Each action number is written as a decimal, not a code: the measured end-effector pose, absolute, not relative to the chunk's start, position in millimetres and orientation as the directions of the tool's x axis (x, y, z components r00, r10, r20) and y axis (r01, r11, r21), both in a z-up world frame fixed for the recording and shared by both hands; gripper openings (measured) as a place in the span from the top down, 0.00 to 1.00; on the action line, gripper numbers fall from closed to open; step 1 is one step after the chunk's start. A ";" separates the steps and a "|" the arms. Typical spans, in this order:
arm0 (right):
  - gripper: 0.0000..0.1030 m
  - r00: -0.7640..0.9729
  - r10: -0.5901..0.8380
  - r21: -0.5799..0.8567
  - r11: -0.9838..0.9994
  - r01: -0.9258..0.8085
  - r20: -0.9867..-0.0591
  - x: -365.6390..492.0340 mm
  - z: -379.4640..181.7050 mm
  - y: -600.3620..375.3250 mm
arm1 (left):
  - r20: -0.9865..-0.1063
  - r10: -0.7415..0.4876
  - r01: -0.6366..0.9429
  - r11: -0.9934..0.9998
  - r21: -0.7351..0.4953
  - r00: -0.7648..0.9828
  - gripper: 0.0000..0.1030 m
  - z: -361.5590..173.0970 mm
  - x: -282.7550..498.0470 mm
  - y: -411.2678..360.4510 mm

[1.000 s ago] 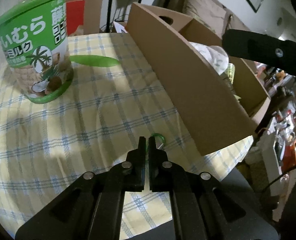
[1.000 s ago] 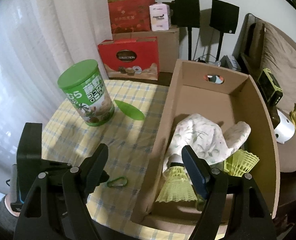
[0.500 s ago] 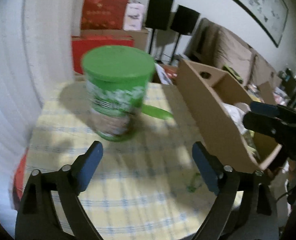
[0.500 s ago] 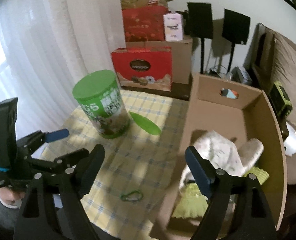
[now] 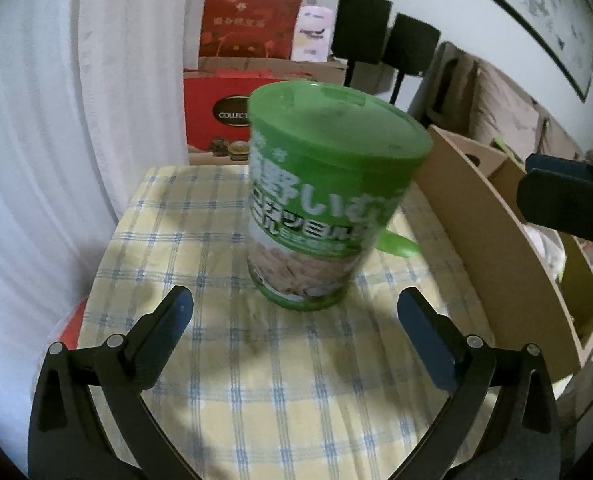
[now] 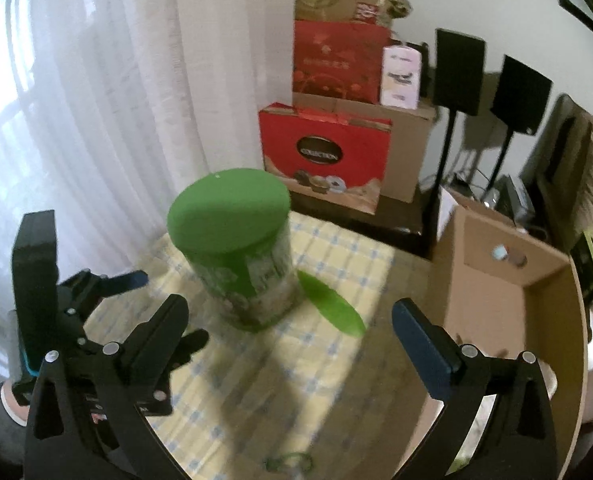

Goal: Organize objects
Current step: 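Grasp the green coconut-roll can with both tools and lift it, then carry the can over the cardboard box with both tools, lower it in and open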

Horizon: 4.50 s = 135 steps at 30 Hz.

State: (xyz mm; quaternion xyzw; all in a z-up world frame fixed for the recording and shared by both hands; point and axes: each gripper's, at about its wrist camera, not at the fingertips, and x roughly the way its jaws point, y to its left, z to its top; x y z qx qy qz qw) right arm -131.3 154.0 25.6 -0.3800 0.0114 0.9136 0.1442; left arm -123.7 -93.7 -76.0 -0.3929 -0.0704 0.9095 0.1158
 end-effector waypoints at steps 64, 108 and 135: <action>0.17 -0.768 0.061 0.114 -0.978 -0.172 -0.637 -145.9 46.2 188.8 | -0.453 0.627 -0.428 -0.772 -0.469 -0.634 0.08 -27.5 -172.7 -66.6; 0.17 -0.752 0.134 0.430 -0.750 -0.503 -0.645 7.9 47.8 399.3 | -0.593 0.686 -0.609 -0.699 -0.376 -0.421 0.08 -14.8 -210.5 177.6; 0.23 -0.652 -0.009 0.503 -0.644 -0.577 -0.758 -27.2 -13.8 448.4 | -0.687 0.678 -0.593 -0.675 -0.440 -0.262 0.18 -30.3 -205.3 169.5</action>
